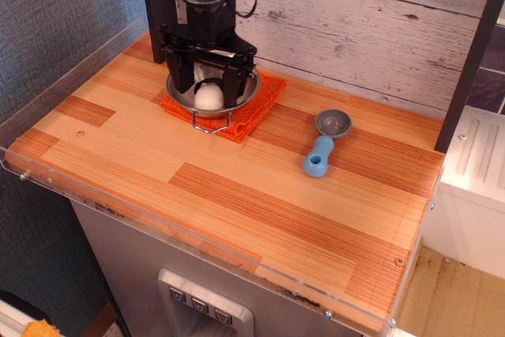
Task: Put the sushi to the left of the pot.
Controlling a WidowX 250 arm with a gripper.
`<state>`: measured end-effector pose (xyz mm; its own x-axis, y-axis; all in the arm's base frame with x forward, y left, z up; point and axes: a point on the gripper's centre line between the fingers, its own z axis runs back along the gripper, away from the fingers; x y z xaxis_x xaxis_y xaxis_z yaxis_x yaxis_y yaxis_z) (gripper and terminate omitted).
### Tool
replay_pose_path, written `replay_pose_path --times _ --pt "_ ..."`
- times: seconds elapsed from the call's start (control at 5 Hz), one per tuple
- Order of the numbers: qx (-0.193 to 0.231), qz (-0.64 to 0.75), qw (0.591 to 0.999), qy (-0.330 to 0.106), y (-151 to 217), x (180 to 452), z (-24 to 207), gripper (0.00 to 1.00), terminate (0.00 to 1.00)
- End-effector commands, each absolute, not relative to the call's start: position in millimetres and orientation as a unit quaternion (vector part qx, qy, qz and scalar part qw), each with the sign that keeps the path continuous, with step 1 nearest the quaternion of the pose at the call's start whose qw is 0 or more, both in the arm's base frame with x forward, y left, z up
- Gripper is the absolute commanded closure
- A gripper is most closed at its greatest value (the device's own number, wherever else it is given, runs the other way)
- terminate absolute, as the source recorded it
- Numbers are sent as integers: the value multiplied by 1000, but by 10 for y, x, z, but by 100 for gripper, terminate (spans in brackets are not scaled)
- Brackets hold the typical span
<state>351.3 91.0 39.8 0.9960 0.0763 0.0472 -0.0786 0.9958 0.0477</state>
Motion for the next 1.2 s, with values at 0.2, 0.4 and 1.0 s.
replay_pose_path --times 0.2,0.4,1.0 --pt "16 27 999 -19 1053 3504 316 0 0" --pt "25 28 998 -49 1070 3478 503 100 0" --pt "31 70 993 -93 1414 3364 1156 100 0"
